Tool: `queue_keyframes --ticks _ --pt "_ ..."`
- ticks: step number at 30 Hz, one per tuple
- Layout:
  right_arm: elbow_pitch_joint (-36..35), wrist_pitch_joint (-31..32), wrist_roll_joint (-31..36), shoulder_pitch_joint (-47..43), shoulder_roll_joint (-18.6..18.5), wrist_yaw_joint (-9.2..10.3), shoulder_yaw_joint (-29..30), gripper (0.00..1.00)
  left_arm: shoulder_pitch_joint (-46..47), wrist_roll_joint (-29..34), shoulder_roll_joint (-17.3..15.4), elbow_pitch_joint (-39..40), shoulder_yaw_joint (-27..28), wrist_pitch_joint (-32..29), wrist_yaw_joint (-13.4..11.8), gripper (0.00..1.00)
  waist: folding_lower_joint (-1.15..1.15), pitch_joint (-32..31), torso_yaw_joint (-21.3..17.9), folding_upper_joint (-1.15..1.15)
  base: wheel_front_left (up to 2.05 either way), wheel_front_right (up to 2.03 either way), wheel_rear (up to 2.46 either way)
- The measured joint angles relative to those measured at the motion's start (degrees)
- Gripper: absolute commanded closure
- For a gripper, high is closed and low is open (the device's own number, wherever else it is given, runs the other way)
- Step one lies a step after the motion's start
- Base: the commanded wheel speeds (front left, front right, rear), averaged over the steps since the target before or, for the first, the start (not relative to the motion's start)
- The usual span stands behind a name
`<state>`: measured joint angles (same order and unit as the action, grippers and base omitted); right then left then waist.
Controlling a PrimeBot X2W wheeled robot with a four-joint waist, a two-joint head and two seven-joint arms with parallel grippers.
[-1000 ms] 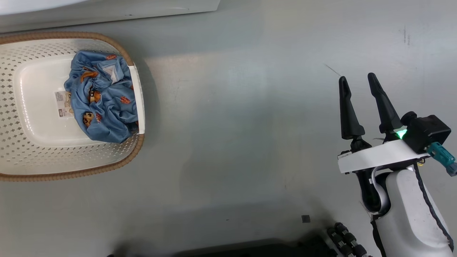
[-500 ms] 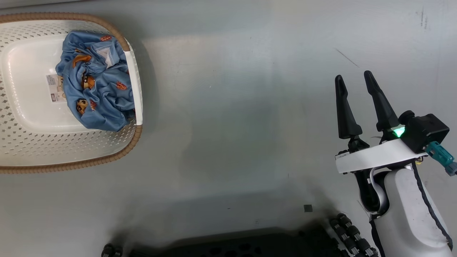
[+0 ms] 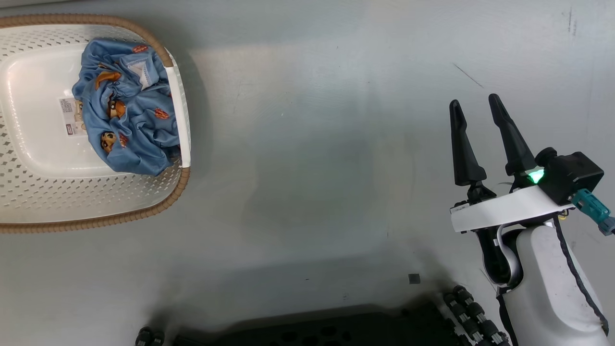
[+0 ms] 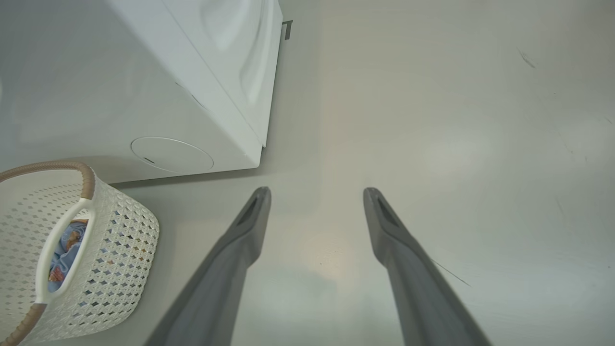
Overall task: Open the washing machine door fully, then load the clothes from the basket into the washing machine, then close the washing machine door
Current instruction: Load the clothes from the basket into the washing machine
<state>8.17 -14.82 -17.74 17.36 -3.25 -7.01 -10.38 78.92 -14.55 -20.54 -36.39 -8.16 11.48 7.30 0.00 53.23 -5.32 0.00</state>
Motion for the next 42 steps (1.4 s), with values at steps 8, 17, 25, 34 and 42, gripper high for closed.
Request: queue_keyframes --ticks 8,17,25,34,42 --pt "0.3 0.0 -0.1 0.1 0.0 0.00 0.0 0.00 -0.1 -2.7 0.4 -3.7 -1.2 -0.8 0.0 0.00 0.00 -0.4 0.1 0.00 0.00 0.00 0.00" --pt "0.5 0.0 -0.1 0.6 0.0 -0.01 0.3 0.00 -0.1 -4.3 1.3 -6.0 -1.5 -0.1 0.0 0.00 0.00 -1.1 0.6 0.00 0.00 0.00 0.00" --pt "0.8 0.0 0.0 0.9 0.0 0.00 1.4 0.00 -1.4 -5.2 2.1 -7.9 -1.5 1.3 0.0 0.00 0.00 -2.7 1.3 0.00 0.00 0.00 0.00" --pt "1.5 0.0 0.4 1.0 0.0 0.00 2.0 0.00 -5.5 -6.2 3.8 -9.8 -2.6 2.6 0.0 0.00 0.00 -6.1 2.8 0.00 0.00 0.00 0.00" --pt "2.0 0.0 0.5 1.0 0.0 0.00 2.1 0.00 -10.1 -6.2 4.3 -11.3 -2.9 2.8 0.0 0.00 0.00 -9.4 3.5 0.00 0.00 0.00 0.00"
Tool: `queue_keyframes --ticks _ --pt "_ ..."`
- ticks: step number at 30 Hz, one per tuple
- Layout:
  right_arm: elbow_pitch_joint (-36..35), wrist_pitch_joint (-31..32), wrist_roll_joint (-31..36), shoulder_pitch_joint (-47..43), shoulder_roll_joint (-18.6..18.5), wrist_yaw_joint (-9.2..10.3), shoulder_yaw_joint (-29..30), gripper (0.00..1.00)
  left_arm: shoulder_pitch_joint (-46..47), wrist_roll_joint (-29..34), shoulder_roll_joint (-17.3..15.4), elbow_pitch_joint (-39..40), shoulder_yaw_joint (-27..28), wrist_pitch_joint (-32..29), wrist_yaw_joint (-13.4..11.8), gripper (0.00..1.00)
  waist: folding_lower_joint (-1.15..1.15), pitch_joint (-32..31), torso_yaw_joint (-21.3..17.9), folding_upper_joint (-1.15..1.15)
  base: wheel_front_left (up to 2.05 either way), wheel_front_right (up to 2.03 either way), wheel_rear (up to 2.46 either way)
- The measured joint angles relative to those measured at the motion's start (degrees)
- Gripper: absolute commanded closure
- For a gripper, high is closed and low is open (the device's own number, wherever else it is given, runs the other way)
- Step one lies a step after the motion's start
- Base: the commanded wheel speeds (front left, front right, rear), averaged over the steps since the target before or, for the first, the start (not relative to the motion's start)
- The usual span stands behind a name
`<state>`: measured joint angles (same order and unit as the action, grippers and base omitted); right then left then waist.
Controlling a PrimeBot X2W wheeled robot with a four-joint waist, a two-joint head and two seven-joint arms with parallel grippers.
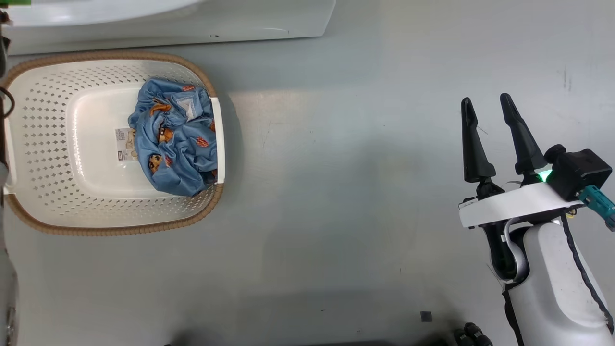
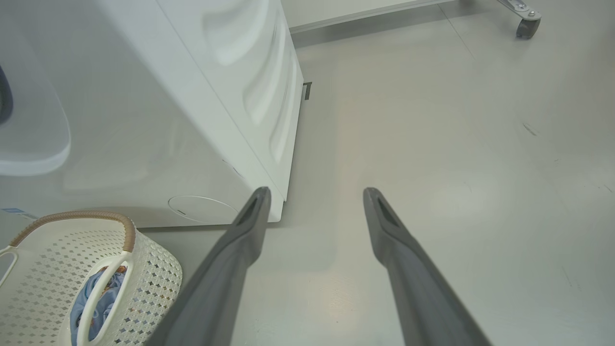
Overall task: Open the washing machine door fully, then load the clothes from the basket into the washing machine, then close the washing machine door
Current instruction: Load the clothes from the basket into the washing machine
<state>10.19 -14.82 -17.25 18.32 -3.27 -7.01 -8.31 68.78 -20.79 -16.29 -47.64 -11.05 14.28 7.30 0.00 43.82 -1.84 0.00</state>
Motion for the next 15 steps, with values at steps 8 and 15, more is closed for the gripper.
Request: queue_keyframes --ticks 8,15 --pt "0.9 0.0 0.0 0.0 0.0 0.00 0.2 0.00 -5.6 -0.5 0.9 1.3 0.3 0.4 0.0 0.00 0.00 -4.0 0.1 0.00 0.00 0.00 0.00" --pt "1.4 0.0 0.2 -0.1 0.0 0.00 0.3 0.00 -10.3 -0.6 1.0 5.6 3.5 0.4 0.0 0.00 0.00 -7.7 0.2 0.00 0.00 0.00 0.00"
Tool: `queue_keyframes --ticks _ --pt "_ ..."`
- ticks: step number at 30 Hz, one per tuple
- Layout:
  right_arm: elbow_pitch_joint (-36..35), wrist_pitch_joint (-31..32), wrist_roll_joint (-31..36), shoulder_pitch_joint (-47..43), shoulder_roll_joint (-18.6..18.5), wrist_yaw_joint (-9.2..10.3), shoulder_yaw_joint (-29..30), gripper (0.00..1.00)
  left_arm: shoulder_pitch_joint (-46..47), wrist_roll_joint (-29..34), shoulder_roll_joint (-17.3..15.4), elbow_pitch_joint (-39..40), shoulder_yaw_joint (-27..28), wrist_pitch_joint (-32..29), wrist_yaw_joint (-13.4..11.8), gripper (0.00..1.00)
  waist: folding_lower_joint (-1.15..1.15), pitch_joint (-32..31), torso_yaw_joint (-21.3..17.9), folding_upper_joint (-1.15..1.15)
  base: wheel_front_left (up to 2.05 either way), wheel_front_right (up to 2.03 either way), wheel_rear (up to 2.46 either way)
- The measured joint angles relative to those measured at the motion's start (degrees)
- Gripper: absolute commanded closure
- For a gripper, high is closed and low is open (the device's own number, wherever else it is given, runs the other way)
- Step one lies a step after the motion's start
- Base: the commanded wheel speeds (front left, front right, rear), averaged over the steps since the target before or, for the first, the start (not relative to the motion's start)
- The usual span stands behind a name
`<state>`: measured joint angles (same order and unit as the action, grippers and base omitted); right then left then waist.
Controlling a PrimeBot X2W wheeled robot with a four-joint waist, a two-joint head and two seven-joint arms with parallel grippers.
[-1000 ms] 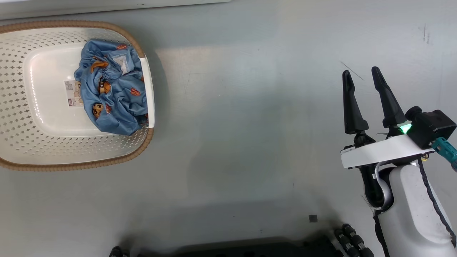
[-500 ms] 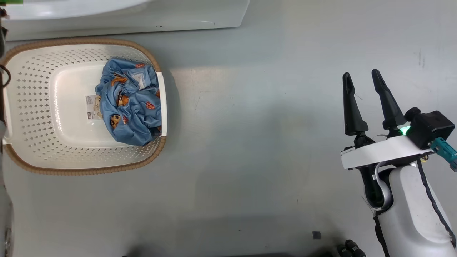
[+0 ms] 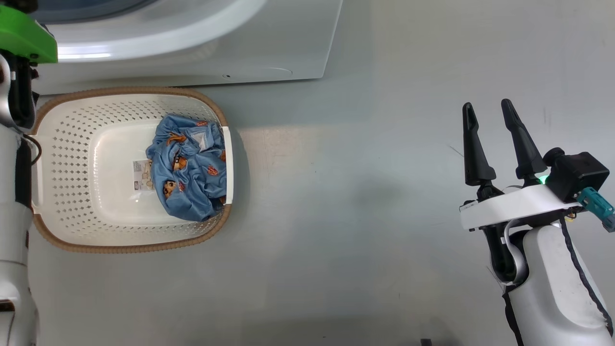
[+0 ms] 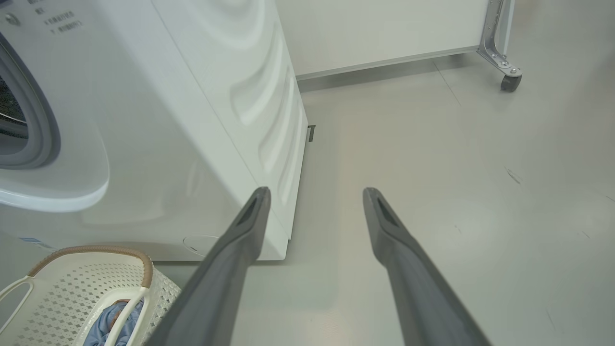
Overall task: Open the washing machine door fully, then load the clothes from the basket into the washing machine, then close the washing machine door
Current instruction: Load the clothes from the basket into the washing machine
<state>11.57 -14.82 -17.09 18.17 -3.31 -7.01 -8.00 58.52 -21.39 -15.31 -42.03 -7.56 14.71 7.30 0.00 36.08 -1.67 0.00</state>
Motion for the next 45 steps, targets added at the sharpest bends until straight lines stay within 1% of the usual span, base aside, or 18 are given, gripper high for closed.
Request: queue_keyframes --ticks 5,14,21,30,34,42,45 --pt "0.4 0.0 0.0 -0.5 0.0 0.00 -0.2 0.00 -4.4 0.2 0.1 2.7 0.8 0.0 0.0 0.00 0.00 -2.8 0.2 0.00 0.00 0.00 0.00" --pt "1.3 0.0 0.0 -1.4 0.0 0.00 -1.7 0.00 -13.1 0.8 0.6 8.0 3.9 0.0 -0.3 0.00 0.00 -8.1 0.3 0.00 0.00 0.00 0.00" --pt "1.9 0.0 0.0 -4.0 0.0 0.00 -2.2 0.00 -20.0 1.0 3.2 12.6 6.0 0.0 -0.9 0.00 0.00 -12.2 0.2 0.00 0.00 0.00 0.00" --pt "2.1 0.0 0.2 -5.5 0.0 0.00 -3.3 0.00 -30.3 2.8 4.2 17.5 8.0 0.0 -1.8 0.00 0.00 -17.0 0.5 0.00 0.00 0.00 0.00" --pt "2.0 0.0 0.2 -6.7 0.0 0.00 -3.4 0.00 -34.8 3.2 5.3 20.1 9.2 0.0 -2.1 0.00 0.00 -18.8 0.5 0.00 0.00 0.00 0.00" --pt "2.0 0.0 0.2 -8.4 0.1 0.00 -2.8 0.00 -42.2 5.5 7.2 24.6 9.6 0.0 -2.4 0.00 0.00 -21.5 0.3 0.00 0.00 0.00 0.00" --pt "2.0 0.0 0.2 -9.1 0.1 0.00 -2.6 0.00 -45.0 6.1 7.4 26.4 10.8 0.0 -3.3 0.00 0.00 -22.4 0.3 0.00 0.00 0.00 0.00"
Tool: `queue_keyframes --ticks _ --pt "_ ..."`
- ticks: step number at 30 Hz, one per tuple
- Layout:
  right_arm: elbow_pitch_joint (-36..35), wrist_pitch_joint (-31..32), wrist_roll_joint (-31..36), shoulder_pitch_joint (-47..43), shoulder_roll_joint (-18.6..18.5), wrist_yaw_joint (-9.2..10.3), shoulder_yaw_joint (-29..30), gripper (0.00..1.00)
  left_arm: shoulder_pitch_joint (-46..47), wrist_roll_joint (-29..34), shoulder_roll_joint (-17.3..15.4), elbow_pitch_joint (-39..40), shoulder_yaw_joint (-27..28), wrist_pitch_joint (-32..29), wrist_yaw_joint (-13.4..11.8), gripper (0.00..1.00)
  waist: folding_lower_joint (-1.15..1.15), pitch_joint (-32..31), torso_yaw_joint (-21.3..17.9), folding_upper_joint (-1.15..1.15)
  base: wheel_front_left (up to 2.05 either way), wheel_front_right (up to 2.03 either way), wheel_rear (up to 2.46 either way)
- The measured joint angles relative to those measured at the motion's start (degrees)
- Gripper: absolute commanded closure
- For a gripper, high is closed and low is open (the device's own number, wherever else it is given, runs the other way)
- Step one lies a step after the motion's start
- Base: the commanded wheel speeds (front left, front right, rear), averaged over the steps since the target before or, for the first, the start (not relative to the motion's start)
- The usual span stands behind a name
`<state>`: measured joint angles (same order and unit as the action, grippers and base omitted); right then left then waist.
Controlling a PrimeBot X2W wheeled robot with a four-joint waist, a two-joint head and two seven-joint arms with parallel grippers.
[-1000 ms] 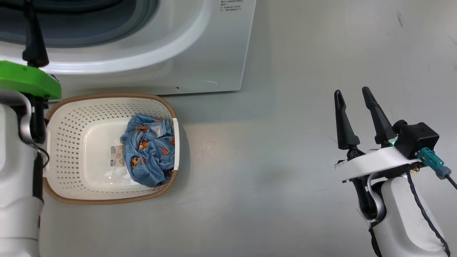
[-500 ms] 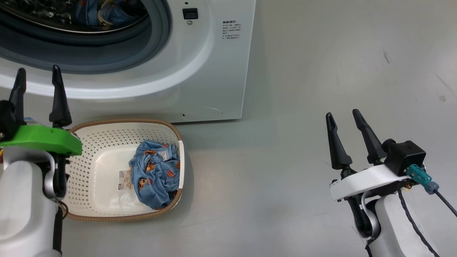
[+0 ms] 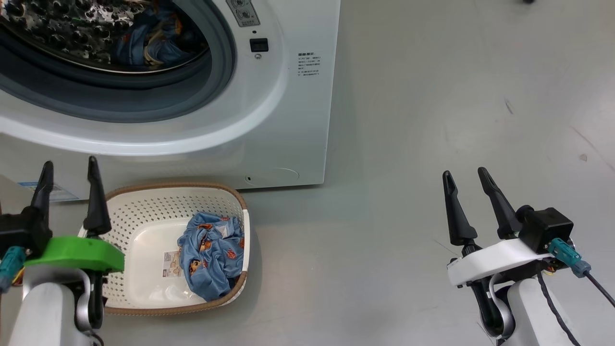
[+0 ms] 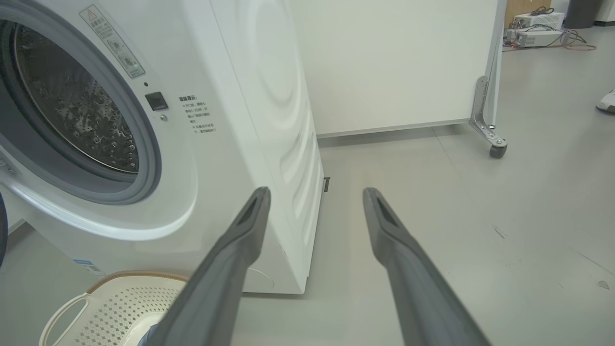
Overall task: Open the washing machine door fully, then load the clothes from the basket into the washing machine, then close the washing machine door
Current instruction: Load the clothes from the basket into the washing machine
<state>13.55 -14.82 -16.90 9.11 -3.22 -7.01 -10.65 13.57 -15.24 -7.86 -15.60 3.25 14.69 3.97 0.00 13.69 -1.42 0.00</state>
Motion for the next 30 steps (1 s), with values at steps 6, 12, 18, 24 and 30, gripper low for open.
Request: queue_keyframes --ticks 6,12,18,24,30 --pt "-0.1 0.0 0.0 -0.4 0.0 0.00 0.8 0.00 -5.6 0.6 1.2 2.5 0.9 0.0 -0.4 0.00 0.00 -1.3 -0.2 0.00 0.00 0.00 0.00" --pt "-0.4 0.0 0.3 -0.7 0.0 0.00 1.1 0.00 -9.2 1.9 1.8 4.2 0.7 0.0 -0.4 0.00 0.00 -1.9 -0.4 0.00 0.00 0.00 0.00" --pt "-0.8 0.0 0.3 -1.6 0.0 0.00 1.2 0.00 -10.7 2.7 2.5 7.2 1.0 0.0 -0.4 0.00 0.00 -2.3 -0.5 0.00 0.00 0.00 0.00" --pt "-1.1 0.0 0.4 -1.7 0.0 0.00 1.3 0.00 -12.7 3.2 3.2 8.9 1.4 0.0 -0.2 0.00 0.00 -2.6 -0.4 0.00 0.00 0.00 0.00" --pt "-1.2 0.0 0.4 -2.2 0.0 0.00 1.3 0.00 -13.6 3.4 3.5 10.0 1.5 0.0 0.4 0.00 0.00 -2.8 -0.5 0.00 0.00 0.00 0.00"
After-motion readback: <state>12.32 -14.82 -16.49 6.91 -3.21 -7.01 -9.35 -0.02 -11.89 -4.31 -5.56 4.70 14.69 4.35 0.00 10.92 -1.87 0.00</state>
